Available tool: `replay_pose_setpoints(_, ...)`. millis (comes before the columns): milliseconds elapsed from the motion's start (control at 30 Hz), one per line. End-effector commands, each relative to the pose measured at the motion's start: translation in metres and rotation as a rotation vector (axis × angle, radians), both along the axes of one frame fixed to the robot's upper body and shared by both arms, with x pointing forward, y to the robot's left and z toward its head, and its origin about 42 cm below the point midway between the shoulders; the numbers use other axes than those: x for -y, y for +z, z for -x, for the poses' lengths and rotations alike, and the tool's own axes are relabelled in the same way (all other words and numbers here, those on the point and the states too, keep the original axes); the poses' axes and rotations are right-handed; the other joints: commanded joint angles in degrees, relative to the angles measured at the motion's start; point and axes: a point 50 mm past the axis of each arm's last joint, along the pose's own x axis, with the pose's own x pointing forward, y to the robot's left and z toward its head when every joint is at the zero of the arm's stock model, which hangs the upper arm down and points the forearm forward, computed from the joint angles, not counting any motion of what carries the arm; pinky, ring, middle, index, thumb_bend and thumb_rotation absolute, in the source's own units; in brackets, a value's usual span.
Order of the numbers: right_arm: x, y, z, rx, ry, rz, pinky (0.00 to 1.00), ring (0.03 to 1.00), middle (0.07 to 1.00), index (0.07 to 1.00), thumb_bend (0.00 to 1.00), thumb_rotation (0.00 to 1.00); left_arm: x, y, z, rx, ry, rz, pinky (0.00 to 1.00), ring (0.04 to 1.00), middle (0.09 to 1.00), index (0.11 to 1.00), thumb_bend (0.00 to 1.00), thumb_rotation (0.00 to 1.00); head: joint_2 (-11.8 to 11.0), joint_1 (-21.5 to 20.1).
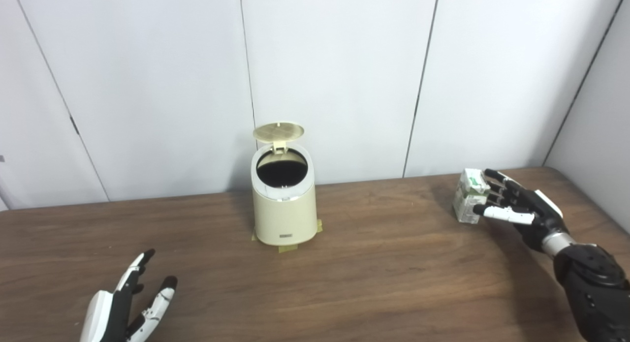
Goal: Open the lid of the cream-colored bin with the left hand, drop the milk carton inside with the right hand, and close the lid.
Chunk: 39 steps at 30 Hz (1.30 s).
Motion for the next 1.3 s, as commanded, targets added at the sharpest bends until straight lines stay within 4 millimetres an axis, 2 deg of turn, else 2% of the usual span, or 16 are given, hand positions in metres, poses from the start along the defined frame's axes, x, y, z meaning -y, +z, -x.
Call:
replay_pose_setpoints(0,0.003,0.043,-0.021,0.125,0.016,0.064,0.78,0.810,0.838,0.874,0.91,0.00,-0.002,0.017,-0.004,0.079,-0.011,-0.013,0.82,0.908,0.933,0.919,0.53,0.76,-0.06,-0.12)
replay_pose_setpoints(367,0.003,0.050,-0.038,0.071,0.009,0.076,0.80,0.838,0.865,0.905,0.88,0.00,0.001,0.021,-0.001,0.080,-0.009,-0.004,0.83,0.918,0.938,0.919,0.51,0.70,-0.23,0.16)
replay_pose_setpoints(533,0.003,0.050,-0.044,0.055,-0.003,0.055,0.73,0.836,0.869,0.902,0.87,0.00,-0.001,0.022,0.003,0.080,-0.005,-0.003,0.83,0.917,0.941,0.921,0.51,0.70,-0.43,0.98)
replay_pose_setpoints(633,0.002,0.050,-0.047,0.057,0.004,0.043,0.73,0.837,0.868,0.889,0.85,0.00,-0.002,0.023,0.005,0.077,-0.002,-0.005,0.83,0.917,0.940,0.924,0.51,0.70,-0.43,1.07)
replay_pose_setpoints(867,0.001,0.050,-0.052,0.058,0.019,-0.007,0.79,0.870,0.896,0.900,0.86,0.00,-0.002,0.023,0.007,0.077,0.000,0.001,0.83,0.917,0.942,0.929,0.49,0.67,-0.45,1.37)
replay_pose_setpoints(1067,0.002,0.049,-0.056,0.052,0.012,-0.002,0.79,0.853,0.895,0.902,0.88,0.00,-0.001,0.022,0.008,0.075,0.004,-0.002,0.82,0.910,0.937,0.923,0.48,0.66,-0.53,1.55)
replay_pose_setpoints(1133,0.001,0.049,-0.056,0.056,0.006,-0.005,0.76,0.835,0.881,0.891,0.89,0.00,-0.001,0.022,0.009,0.074,0.006,0.002,0.82,0.912,0.937,0.924,0.48,0.66,-0.60,1.64)
replay_pose_setpoints(1267,-0.005,0.050,-0.055,0.062,-0.016,0.019,0.75,0.840,0.872,0.889,0.85,0.00,-0.002,0.022,0.010,0.073,0.007,0.002,0.83,0.915,0.941,0.925,0.49,0.66,-0.55,1.65)
